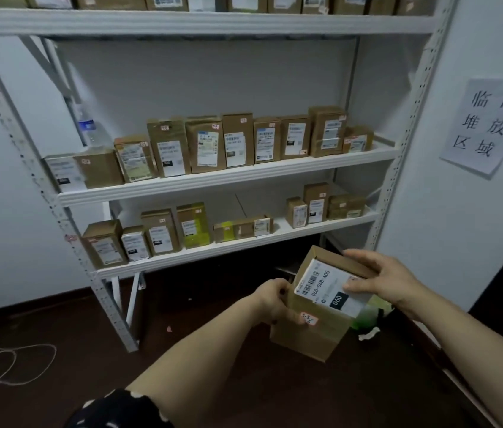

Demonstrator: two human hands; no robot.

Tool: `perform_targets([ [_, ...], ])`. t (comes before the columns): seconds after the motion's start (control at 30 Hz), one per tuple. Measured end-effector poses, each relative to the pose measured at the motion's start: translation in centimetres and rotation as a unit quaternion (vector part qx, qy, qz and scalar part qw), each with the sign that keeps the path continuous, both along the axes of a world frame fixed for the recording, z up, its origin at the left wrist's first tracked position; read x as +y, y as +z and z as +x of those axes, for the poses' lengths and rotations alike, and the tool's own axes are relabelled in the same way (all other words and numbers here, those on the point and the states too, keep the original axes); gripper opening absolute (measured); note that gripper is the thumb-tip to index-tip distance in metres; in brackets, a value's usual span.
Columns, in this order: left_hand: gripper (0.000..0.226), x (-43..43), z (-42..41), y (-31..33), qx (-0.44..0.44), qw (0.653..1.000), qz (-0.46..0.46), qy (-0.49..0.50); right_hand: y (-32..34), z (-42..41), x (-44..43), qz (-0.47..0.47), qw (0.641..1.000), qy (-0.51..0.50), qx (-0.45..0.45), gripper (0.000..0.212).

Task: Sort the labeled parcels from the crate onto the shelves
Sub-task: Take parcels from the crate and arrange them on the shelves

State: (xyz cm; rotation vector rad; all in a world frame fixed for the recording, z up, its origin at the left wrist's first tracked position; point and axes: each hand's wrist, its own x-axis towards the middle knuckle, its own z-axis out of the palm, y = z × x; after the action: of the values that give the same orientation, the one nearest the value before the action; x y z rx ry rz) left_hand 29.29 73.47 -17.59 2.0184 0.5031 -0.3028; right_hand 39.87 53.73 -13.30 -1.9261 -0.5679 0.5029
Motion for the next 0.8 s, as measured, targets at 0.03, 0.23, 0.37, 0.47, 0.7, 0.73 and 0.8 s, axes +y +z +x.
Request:
perform_targets([
  [0.03, 0.056, 0.4, 1.2, -0.3, -0.004, 1.0, 0.004, -0.003, 0.2, 1.3, 0.6, -0.042, 0.999, 0.021, -0.027, 0.069],
  [0.23, 0.054, 5.1, 10.6, -2.4, -0.042, 0.998, 0.039, -0.008, 0.9, 10.4, 6.5, -0.202, 0.965, 0.071, -0.153, 0.066],
  [0.37, 0.052, 9.7, 16.6, -2.9, -0.032, 0.999, 0.033, -0.002, 0.5, 16.3, 11.9, -0.251, 0.943, 0.113, -0.186, 0.061],
  [0.47, 0.07, 13.9, 20.4, -2.8, -0.02, 1.0, 0.015, 0.014, -0.4, 20.4, 15.3, -0.298, 0.92, 0.109, -0.23, 0.056],
  [0.7, 0.08, 21.5, 25.5, -5.7, 0.062, 0.994, 0.079, 0.049, -2.6, 28.5, 20.9, -0.367, 0.863, 0.118, -0.326, 0.058],
  [0.73, 0.077, 22.4, 26.3, -6.1, 0.07, 0.992, 0.096, 0.044, -3.2, 29.8, 21.8, -0.381, 0.852, 0.117, -0.341, 0.057],
  [0.8, 0.071, 24.0, 27.8, -6.7, 0.089, 0.984, 0.149, 0.025, -4.3, 32.3, 23.3, -0.404, 0.837, 0.12, -0.349, 0.057],
])
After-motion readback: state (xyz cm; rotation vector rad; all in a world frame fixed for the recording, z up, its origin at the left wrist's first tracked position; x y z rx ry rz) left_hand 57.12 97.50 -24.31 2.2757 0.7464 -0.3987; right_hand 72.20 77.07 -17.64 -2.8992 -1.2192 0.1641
